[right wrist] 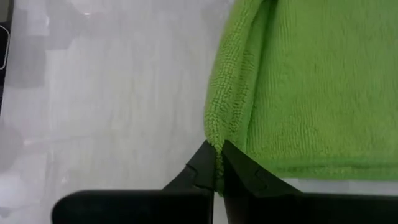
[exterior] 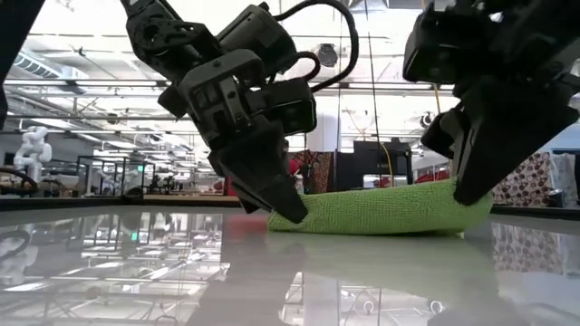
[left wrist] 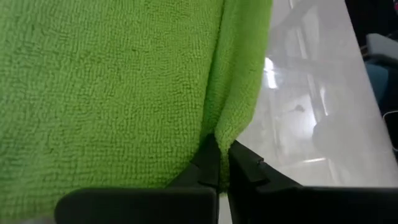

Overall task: Roll towel
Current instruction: Roll the green towel on the table

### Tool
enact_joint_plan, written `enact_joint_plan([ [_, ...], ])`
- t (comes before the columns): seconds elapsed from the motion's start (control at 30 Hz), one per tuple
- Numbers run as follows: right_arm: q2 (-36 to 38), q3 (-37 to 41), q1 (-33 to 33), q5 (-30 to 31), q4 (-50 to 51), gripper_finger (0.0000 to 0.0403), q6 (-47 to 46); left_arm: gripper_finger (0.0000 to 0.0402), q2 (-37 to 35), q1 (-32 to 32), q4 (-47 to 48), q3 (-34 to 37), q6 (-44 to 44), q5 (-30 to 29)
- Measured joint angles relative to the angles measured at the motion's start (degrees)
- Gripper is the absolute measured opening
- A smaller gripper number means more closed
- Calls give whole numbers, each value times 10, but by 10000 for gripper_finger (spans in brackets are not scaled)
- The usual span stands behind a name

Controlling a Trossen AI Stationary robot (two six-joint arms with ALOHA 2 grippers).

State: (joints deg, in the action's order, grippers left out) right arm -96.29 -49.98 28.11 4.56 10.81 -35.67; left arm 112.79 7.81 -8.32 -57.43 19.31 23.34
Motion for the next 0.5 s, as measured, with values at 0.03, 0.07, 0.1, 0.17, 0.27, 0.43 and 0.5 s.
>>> enact_joint_plan([
  [0.03,0,0,-4,-6,6,6,-5,11,0,-1,-1,0,10,1],
  [0.07,0,0,-7,-10,13,6,-8,11,0,-1,0,0,14,2],
  [0.1,0,0,-11,-12,18,6,-12,11,0,-1,0,0,19,2],
  [0.17,0,0,-15,-13,26,8,-11,10,0,-1,2,0,28,2],
  [0.27,0,0,-16,-14,27,20,11,10,2,0,8,-1,38,3],
  [0.43,0,0,4,28,38,79,90,10,5,0,17,-1,44,8],
  [0.5,1,0,18,69,54,111,117,10,5,0,17,-1,44,8],
])
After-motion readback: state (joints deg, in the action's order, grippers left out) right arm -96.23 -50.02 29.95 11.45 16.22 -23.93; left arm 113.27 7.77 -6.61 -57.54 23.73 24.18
